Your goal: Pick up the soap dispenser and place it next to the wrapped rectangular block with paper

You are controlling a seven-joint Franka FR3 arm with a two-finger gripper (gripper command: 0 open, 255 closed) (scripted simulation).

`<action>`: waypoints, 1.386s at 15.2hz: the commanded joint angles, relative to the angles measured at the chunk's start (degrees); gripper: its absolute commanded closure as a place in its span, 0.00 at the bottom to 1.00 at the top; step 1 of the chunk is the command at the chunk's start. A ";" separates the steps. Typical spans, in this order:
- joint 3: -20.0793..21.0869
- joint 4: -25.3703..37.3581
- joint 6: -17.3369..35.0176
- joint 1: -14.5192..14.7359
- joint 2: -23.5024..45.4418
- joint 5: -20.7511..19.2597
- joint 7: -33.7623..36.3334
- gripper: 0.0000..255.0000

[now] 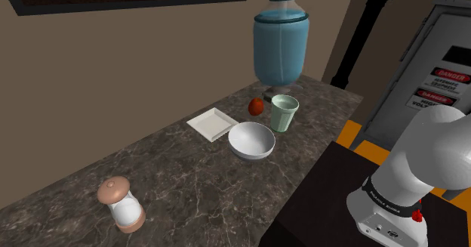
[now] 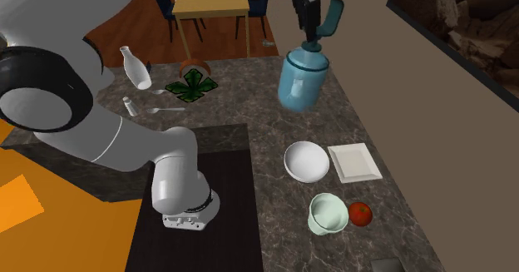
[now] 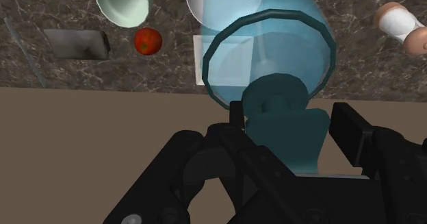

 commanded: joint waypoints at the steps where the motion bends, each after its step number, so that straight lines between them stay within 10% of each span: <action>1: -2.68 -1.88 0.62 -0.24 -1.21 -0.31 -3.05 1.00; 21: -27.10 1.99 2.07 -4.53 4.39 -4.67 -31.11 1.00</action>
